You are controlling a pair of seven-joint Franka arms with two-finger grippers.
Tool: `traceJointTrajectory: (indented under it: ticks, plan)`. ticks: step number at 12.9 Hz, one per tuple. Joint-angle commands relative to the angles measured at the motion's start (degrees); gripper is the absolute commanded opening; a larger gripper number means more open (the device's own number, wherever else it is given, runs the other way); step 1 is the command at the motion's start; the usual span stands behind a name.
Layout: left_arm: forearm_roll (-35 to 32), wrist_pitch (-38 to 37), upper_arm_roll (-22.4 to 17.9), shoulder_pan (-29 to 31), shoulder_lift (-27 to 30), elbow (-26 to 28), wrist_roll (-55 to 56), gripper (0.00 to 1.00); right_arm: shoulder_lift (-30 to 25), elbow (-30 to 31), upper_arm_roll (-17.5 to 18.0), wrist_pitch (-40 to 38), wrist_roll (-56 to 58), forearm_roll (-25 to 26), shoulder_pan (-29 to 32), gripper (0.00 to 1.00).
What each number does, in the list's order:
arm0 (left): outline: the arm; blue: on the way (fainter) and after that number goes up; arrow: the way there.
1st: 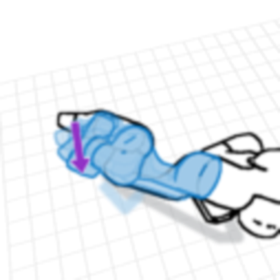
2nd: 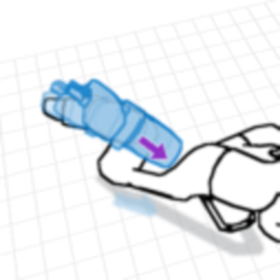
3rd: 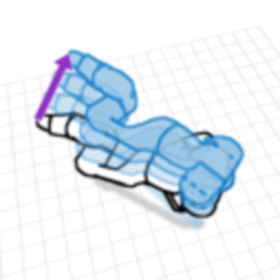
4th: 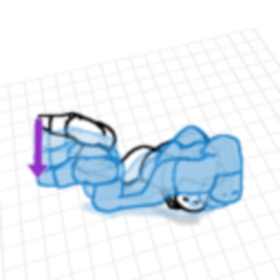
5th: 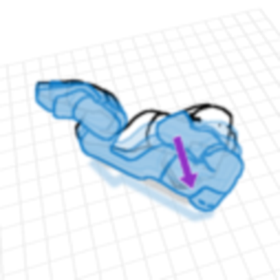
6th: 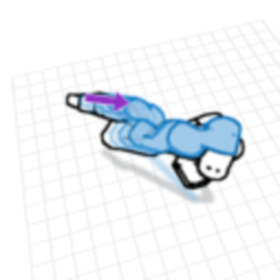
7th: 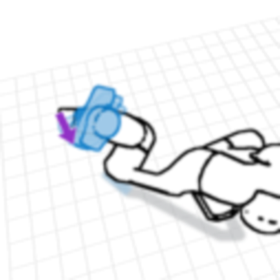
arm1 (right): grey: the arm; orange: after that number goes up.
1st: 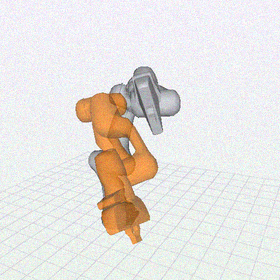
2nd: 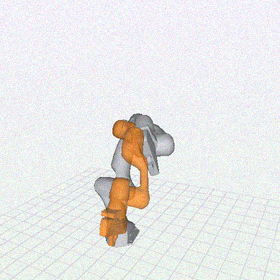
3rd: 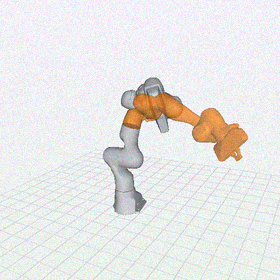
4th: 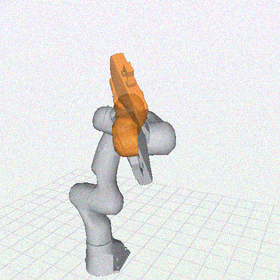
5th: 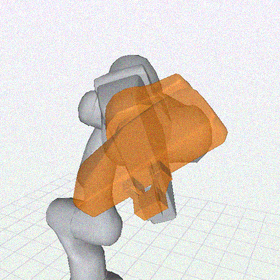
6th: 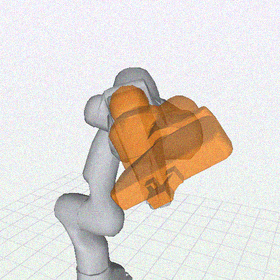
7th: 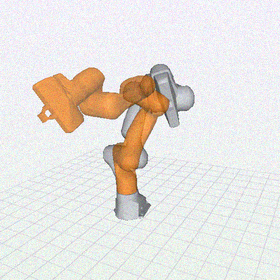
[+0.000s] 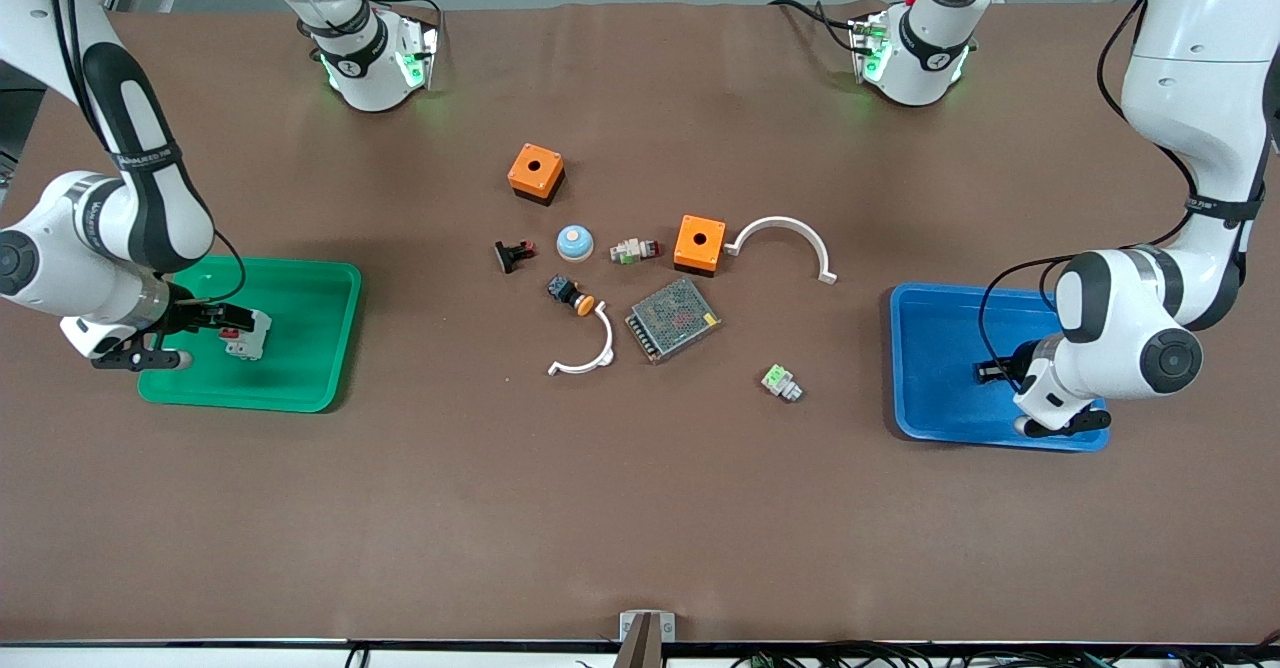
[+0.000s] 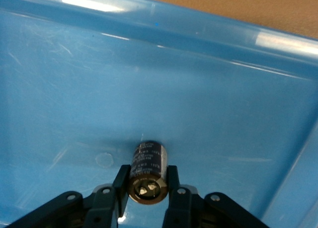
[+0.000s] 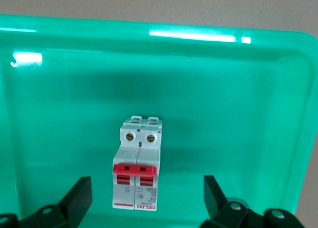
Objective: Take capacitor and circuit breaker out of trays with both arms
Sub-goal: 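Lift the capacitor with the left gripper while the right gripper lifts the breaker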
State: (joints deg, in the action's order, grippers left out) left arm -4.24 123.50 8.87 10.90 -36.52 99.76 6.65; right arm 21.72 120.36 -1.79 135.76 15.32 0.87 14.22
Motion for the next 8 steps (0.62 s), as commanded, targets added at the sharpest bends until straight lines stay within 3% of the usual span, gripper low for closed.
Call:
traceJointTrajectory:
  ticks: [1,5,8]
  plan:
    - [-1.21,-0.09,0.53,0.17,0.92,-0.71,-0.23,0.02,0.95,1.28,0.56,2.49,0.76,-0.34,0.29,0.87]
    - [-1.12,-6.14,5.26,0.26,8.73,-0.71,1.09,0.0,1.48,1.02,0.65,3.37,0.76,-0.34,-0.15,0.45]
    - [-0.33,-10.37,10.97,0.26,11.73,-0.71,3.44,0.0,1.57,0.66,0.65,3.11,0.59,-0.43,-0.15,0.23]
